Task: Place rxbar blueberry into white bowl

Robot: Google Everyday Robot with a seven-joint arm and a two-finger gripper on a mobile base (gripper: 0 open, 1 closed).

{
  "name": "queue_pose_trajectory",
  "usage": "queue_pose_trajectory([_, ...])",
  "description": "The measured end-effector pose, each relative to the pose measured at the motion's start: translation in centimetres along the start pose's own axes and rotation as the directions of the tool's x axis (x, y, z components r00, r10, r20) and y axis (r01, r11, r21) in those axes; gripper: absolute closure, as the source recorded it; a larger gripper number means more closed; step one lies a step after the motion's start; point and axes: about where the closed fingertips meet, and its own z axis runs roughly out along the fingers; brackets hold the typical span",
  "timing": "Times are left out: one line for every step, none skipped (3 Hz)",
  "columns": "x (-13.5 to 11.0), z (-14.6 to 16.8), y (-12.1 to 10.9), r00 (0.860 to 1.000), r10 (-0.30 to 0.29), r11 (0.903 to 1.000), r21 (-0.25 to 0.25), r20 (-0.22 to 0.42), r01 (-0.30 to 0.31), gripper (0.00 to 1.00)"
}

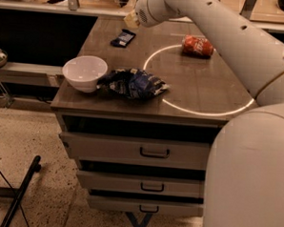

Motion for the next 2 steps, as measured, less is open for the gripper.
queue_pose_trajectory([1.3,4.1,-1.0,1.000,-0.002,0.9999,0.015,0.011,0.002,0.29])
queue_pose_trajectory([2.8,7.9,-2.1,1.000,0.008,0.9991,0.040,0.029,-0.010,0.05])
